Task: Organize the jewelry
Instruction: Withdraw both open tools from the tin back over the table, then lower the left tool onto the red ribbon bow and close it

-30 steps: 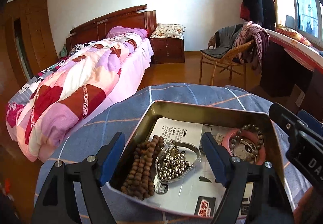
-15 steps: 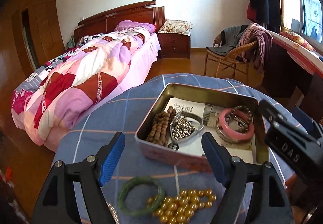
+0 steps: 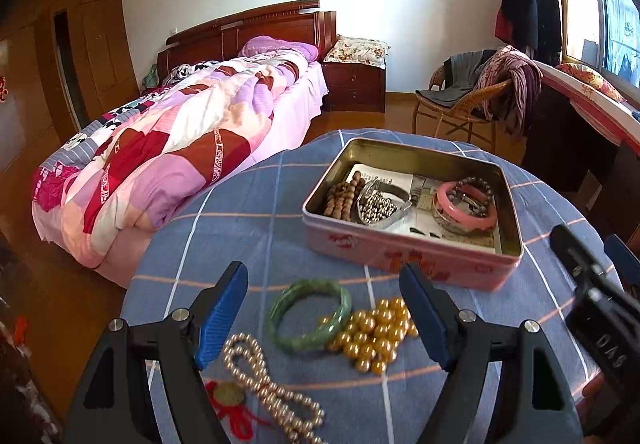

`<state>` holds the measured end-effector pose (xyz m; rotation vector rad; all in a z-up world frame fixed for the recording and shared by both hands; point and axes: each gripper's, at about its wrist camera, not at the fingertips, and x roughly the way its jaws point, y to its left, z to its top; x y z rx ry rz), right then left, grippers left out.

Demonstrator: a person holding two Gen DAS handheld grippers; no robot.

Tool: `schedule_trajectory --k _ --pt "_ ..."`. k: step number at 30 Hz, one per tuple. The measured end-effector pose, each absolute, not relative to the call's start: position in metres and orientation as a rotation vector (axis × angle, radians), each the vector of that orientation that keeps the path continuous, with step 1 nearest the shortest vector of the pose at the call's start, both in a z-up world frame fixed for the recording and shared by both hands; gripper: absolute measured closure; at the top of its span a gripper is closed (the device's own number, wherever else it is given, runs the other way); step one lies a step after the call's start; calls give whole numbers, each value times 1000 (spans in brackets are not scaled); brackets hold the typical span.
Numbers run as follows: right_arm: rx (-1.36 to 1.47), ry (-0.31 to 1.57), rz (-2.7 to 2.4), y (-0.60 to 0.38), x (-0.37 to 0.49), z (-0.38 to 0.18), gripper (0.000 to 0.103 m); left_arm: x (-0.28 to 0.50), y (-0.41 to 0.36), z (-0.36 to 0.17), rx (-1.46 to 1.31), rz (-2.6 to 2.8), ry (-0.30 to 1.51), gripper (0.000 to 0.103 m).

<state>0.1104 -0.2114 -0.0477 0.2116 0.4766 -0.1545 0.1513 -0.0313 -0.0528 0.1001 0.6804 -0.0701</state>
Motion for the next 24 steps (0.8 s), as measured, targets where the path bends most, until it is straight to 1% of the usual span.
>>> schedule_trajectory --k 13,18,24 --pt "164 436 -139 -193 75 -43 6 119 -5 -69 79 -45 714 25" --pt "157 470 -117 -185 70 -48 6 108 6 -74 84 -39 726 25" --pt "135 475 -110 -178 59 -49 6 87 38 -89 92 -25 751 25"
